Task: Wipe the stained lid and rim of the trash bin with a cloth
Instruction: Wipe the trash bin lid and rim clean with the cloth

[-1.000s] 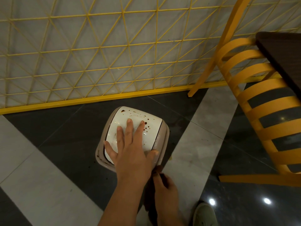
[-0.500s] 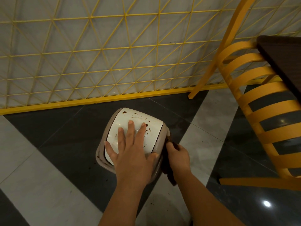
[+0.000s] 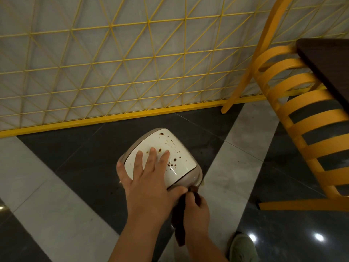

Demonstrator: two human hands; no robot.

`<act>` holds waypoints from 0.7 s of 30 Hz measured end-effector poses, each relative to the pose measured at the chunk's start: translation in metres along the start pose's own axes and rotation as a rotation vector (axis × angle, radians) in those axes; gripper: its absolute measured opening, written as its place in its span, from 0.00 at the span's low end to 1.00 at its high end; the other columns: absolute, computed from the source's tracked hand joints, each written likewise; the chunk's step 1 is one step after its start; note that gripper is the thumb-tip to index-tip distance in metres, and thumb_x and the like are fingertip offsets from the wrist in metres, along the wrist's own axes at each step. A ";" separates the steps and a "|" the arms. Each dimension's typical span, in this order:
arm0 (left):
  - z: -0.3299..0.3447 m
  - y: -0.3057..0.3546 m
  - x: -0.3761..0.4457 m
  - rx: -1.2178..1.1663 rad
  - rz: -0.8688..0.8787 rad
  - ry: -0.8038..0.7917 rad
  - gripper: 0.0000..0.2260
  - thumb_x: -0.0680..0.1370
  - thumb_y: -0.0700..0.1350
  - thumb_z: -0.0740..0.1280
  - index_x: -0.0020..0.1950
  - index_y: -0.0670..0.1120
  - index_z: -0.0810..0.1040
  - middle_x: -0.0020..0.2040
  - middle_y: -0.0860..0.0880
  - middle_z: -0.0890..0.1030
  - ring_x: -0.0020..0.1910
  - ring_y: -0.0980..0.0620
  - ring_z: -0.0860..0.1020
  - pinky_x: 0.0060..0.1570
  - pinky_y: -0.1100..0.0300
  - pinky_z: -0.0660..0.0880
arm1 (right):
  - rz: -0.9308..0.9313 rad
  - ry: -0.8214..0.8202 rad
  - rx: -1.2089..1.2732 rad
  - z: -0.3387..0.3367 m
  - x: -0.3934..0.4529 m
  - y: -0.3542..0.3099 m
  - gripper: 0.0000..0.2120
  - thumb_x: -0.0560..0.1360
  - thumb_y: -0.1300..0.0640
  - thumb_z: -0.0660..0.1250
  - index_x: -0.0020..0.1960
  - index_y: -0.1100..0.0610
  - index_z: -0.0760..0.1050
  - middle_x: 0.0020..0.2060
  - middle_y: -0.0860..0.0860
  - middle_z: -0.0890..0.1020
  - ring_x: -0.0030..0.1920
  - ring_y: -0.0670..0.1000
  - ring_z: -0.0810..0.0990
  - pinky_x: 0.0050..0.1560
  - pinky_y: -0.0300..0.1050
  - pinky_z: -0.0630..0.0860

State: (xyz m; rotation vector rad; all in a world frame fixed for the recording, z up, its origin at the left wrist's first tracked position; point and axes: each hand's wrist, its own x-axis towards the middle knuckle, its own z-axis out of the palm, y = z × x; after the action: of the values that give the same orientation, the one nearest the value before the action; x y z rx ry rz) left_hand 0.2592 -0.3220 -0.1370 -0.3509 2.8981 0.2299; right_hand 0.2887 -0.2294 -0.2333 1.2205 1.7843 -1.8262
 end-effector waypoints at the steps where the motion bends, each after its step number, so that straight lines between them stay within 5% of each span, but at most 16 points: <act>1: 0.002 0.002 0.001 -0.018 -0.013 0.012 0.39 0.70 0.70 0.60 0.75 0.64 0.43 0.78 0.55 0.43 0.77 0.48 0.39 0.68 0.36 0.30 | 0.004 -0.003 0.000 -0.002 0.002 -0.001 0.07 0.77 0.55 0.62 0.49 0.56 0.77 0.40 0.57 0.82 0.40 0.58 0.82 0.43 0.57 0.81; 4: 0.007 0.007 0.003 -0.095 -0.041 0.011 0.37 0.72 0.66 0.62 0.74 0.64 0.44 0.78 0.55 0.42 0.77 0.50 0.40 0.67 0.38 0.30 | -0.003 -0.002 0.000 -0.009 0.011 -0.013 0.06 0.78 0.56 0.62 0.51 0.55 0.76 0.42 0.57 0.82 0.41 0.58 0.82 0.38 0.52 0.81; 8: 0.010 0.010 0.003 -0.133 -0.045 0.017 0.37 0.74 0.62 0.62 0.75 0.63 0.42 0.78 0.55 0.39 0.77 0.51 0.40 0.67 0.40 0.29 | -0.065 0.001 -0.010 -0.013 0.031 -0.038 0.05 0.77 0.54 0.63 0.47 0.53 0.77 0.42 0.58 0.82 0.44 0.62 0.82 0.48 0.62 0.80; 15: 0.011 0.012 0.004 -0.141 -0.058 0.015 0.38 0.75 0.62 0.63 0.75 0.62 0.41 0.78 0.55 0.39 0.77 0.52 0.41 0.66 0.40 0.28 | -0.152 -0.004 -0.150 -0.004 0.077 -0.071 0.09 0.73 0.46 0.67 0.51 0.47 0.78 0.43 0.52 0.83 0.47 0.60 0.82 0.49 0.59 0.81; 21: 0.011 0.011 0.007 -0.163 -0.073 0.007 0.39 0.74 0.61 0.64 0.75 0.63 0.40 0.78 0.55 0.39 0.77 0.53 0.40 0.67 0.40 0.29 | -0.368 0.075 -0.145 -0.015 0.040 -0.047 0.07 0.76 0.48 0.64 0.53 0.40 0.76 0.53 0.44 0.77 0.53 0.47 0.78 0.56 0.53 0.78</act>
State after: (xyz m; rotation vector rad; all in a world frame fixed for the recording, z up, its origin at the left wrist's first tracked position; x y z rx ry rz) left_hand 0.2523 -0.3111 -0.1480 -0.4843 2.8742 0.4556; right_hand 0.2360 -0.1939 -0.2294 0.9666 2.2628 -1.8119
